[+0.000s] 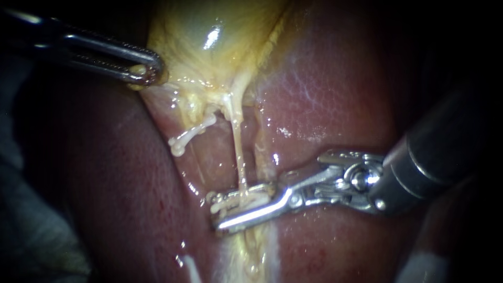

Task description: Clipping second clip right tube

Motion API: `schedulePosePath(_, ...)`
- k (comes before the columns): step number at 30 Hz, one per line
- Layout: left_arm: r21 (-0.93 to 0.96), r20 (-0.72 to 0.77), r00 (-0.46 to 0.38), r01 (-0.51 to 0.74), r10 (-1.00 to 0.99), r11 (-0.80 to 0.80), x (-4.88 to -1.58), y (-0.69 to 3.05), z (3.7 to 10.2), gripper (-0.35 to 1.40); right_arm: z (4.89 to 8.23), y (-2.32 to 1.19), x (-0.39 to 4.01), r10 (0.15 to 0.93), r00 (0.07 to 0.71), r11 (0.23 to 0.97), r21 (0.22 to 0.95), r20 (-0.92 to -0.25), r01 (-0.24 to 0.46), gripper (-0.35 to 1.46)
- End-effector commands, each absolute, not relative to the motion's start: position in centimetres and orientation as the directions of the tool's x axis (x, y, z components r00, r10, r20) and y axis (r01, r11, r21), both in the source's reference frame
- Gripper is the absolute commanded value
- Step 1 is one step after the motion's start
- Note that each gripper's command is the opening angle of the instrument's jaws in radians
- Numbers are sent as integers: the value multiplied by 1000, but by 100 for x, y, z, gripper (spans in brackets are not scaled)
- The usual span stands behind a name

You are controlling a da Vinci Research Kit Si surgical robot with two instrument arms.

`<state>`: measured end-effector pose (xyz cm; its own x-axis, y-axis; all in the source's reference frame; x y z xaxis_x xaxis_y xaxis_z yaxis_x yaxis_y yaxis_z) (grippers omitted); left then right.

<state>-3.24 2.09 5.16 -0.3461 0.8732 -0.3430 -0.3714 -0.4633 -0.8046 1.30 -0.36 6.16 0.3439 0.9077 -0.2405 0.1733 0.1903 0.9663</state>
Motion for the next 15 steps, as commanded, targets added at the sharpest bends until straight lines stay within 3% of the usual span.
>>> schedulePosePath(1,-805,-343,-346,-371,873,-463,-324,209,516,-35,615,-36,131,906,347,188,964,-243,186,47)
schedulePosePath(15,-805,-343,-346,-371,873,-463,-324,209,517,-35,621,-31,133,928,290,172,959,-234,226,38)
